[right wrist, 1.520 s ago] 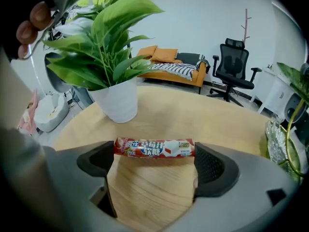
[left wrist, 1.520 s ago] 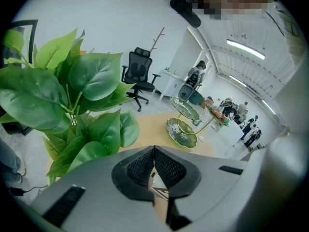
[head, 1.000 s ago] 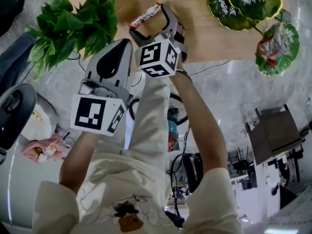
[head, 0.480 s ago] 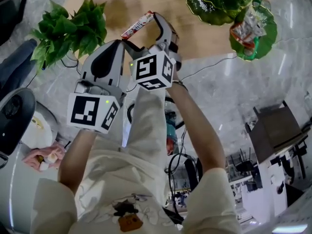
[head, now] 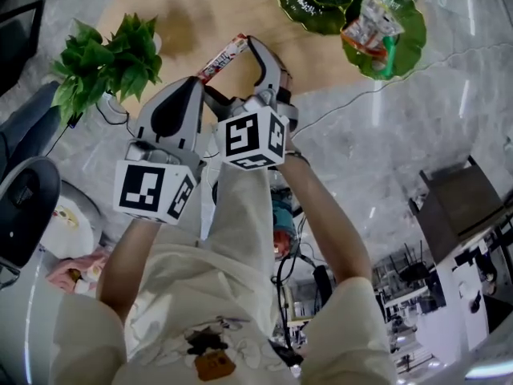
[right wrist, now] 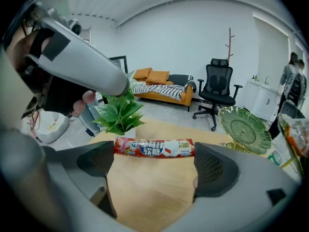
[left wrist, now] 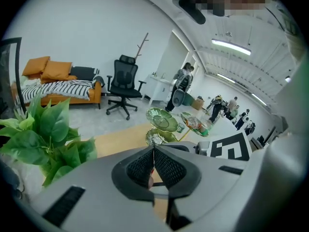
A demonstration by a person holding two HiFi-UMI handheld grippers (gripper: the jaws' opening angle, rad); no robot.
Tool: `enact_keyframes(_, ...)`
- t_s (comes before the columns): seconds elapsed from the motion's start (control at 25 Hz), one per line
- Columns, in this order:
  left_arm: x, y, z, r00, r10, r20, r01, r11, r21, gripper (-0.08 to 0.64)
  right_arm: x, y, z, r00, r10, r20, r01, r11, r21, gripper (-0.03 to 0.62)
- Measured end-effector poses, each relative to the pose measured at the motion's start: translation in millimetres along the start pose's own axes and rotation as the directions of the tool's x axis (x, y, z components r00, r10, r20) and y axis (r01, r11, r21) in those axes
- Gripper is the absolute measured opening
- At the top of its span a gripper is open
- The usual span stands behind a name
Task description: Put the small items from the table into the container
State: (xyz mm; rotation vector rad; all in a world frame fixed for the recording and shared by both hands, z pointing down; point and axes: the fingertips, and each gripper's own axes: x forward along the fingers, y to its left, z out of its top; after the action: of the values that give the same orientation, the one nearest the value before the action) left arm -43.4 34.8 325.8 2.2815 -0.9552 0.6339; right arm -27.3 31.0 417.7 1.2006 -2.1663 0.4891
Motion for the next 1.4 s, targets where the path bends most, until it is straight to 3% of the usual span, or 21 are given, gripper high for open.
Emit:
enact_keyframes(0.52, -8.5, -59.0, 15.8, 0.996, -0.083, -0.010, 0.084, 0.995, 0.054, 0.009, -71.3, -29.3, 7.1, 0.995, -0.100, 0.028, 0.099, 0.995, 0.029, 0.531)
enact_keyframes(0.84, -12.1, -89.8, 27.2, 0.993, -0.114, -0.002, 0.114, 0.989, 0.091, 0.009, -106.0, -44.1, 1.1, 0.987, -0.153, 0.041, 0.148, 0.983, 0.108, 0.531)
enact_keyframes(1.4, -0.2, -129.7, 43.4, 0.988, -0.154, -0.004, 0.154, 0.982, 0.113, 0.009, -147.3, -105.1, 0.5, 0.965, -0.258, 0.045, 0.249, 0.958, 0.143, 0.531)
